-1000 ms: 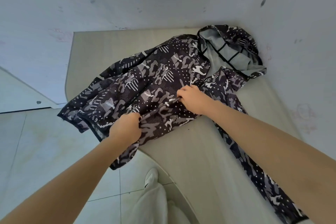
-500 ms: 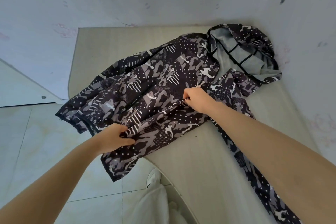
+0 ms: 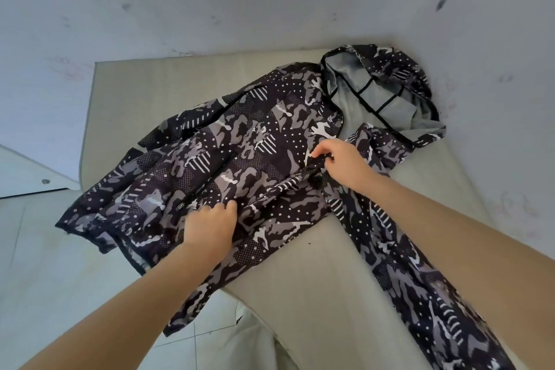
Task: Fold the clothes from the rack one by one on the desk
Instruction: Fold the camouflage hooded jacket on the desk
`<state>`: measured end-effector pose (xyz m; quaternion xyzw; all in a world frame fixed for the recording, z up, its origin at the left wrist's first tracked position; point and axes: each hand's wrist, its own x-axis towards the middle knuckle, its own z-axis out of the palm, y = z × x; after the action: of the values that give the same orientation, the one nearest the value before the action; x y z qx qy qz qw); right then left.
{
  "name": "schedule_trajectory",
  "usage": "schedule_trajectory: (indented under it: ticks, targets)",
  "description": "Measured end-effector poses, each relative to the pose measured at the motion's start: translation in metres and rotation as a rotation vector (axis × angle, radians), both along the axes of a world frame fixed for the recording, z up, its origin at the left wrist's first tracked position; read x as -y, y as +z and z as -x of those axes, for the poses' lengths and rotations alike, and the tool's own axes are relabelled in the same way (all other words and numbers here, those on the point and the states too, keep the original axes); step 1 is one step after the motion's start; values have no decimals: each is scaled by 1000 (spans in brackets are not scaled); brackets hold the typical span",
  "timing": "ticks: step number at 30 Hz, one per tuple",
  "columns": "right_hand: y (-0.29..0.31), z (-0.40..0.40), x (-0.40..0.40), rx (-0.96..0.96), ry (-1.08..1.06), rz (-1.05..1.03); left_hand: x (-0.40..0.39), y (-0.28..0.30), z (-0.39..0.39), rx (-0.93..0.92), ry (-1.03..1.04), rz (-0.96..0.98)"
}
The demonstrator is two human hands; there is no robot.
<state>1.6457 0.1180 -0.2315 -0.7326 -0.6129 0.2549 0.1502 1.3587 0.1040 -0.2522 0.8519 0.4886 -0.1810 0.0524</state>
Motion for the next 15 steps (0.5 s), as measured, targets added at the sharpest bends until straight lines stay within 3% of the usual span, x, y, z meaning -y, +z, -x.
schedule_trajectory:
  ticks: [5, 8, 12, 15]
  targets:
    - [8, -62, 15, 153, -207, 25, -3, -3, -58, 267, -115, -126]
    - [4, -86, 40, 108, -328, 71, 2, -4, -95, 442, -187, -75]
    - [0, -99, 66, 11, -426, 238, 18, -4, -142, 631, 371, 444]
    - [-9, -104, 84, -162, -500, 395, 25, -12, -167, 748, 665, 656]
